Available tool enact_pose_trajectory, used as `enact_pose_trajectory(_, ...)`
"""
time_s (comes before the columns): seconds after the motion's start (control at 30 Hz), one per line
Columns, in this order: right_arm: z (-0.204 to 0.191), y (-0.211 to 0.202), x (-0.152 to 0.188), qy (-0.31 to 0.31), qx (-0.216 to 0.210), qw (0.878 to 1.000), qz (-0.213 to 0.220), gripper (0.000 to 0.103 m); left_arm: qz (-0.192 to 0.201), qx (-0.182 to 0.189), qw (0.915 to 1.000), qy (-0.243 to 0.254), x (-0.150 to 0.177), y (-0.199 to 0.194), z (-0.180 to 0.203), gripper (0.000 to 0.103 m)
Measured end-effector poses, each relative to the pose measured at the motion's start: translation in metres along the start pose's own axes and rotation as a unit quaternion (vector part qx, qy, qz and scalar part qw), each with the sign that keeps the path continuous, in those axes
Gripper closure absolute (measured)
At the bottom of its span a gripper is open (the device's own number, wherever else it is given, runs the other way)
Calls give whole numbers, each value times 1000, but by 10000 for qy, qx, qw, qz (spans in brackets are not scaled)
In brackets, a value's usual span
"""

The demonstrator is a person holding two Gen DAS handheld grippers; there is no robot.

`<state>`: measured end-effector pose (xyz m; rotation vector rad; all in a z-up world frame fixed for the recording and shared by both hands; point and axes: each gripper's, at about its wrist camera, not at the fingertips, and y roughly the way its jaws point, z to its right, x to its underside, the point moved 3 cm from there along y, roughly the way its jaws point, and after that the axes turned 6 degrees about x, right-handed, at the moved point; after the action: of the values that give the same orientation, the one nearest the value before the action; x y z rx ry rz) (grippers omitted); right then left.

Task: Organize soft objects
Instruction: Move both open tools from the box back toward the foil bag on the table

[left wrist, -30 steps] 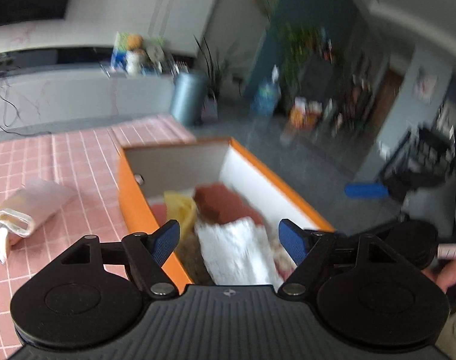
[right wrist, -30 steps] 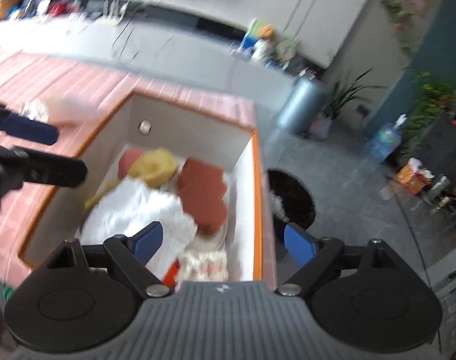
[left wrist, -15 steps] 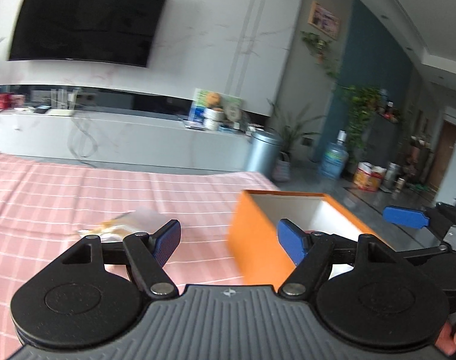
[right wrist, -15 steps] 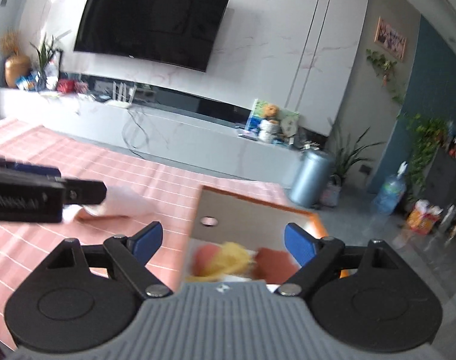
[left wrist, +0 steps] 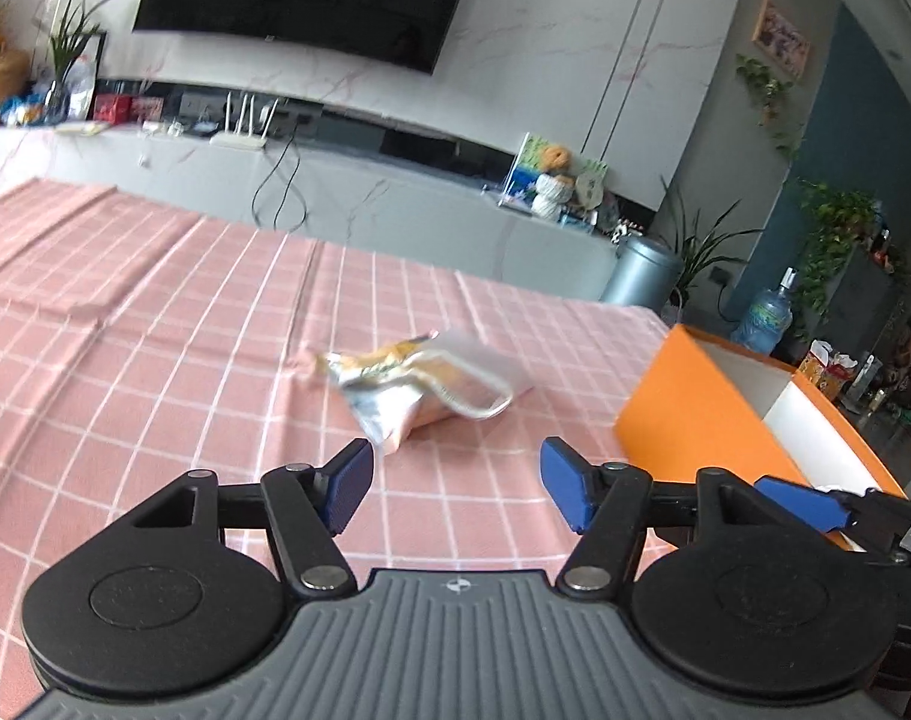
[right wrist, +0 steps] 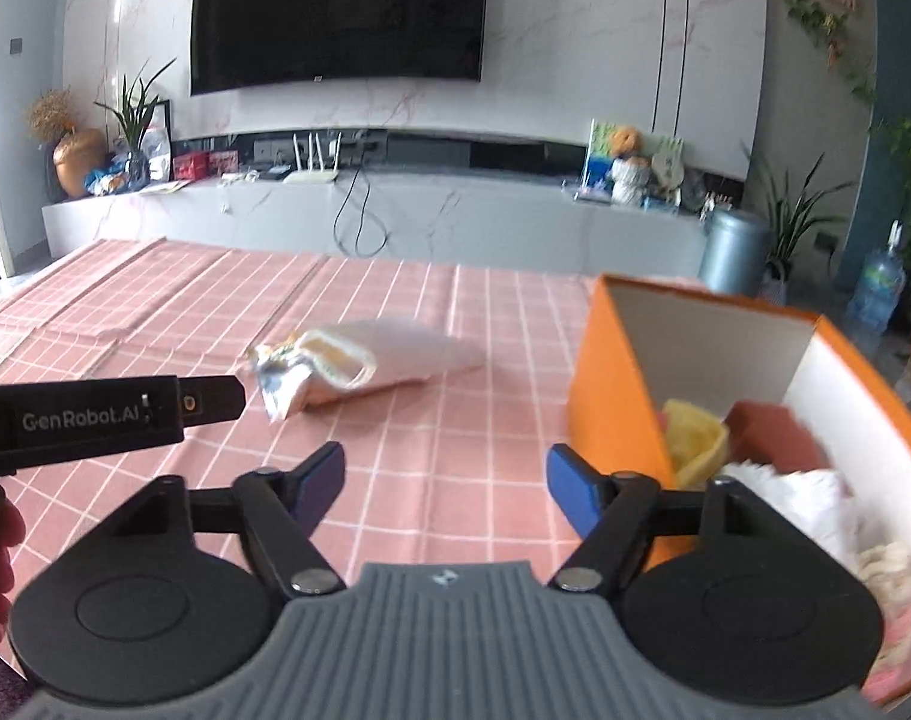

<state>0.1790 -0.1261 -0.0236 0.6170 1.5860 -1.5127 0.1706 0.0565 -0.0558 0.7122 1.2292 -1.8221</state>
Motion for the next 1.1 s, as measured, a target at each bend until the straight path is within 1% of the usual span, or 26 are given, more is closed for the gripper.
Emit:
enact_pose_trajectory(0.1, -4, 15, 2, 72, -76, 9998, -173, 39, -78, 24, 9999, -127, 3, 6, -9, 29)
enact_pose_trajectory(0.17, -9, 24, 1, 55, -139, 9996, -244, 44, -110, 13, 9998, -152, 3, 12, -13, 29)
enact_pose_trajectory(0.3, -19, 45, -3, -11, -240, 9991, -356, 48, -156, -50, 9997, -166, 2, 20, -20, 29)
enact_pose_trajectory(0.37, -23, 56, -5, -37, -253, 9989, -393, 55, -167, -62, 9997, -188, -1, 25, -24, 29)
enact_pose_trajectory(0.4, -25, 61, -7, -51, -253, 9988, -419, 56, -173, -71, 9996, -191, -2, 27, -27, 29)
enact_pose_trajectory(0.47, -26, 71, -11, -16, -235, 9987, -447, 56, -179, -48, 9996, -200, -6, 32, -30, 29)
enact_pose_trajectory(0.63, -31, 93, -25, 57, -208, 9989, -407, 56, -84, -59, 9999, -128, -16, 42, -37, 24)
enact_pose_trajectory(0.8, -38, 110, -39, 79, -274, 9990, -334, 57, -131, -70, 9996, -222, -23, 54, -46, 23)
enact_pose_trajectory(1.03, -43, 133, -45, 144, -354, 9987, -351, 57, -205, -60, 9995, -225, -31, 67, -56, 26)
enact_pose_trajectory(1.1, -43, 139, -45, 199, -397, 9983, -379, 60, -252, -19, 9994, -254, -33, 71, -58, 26)
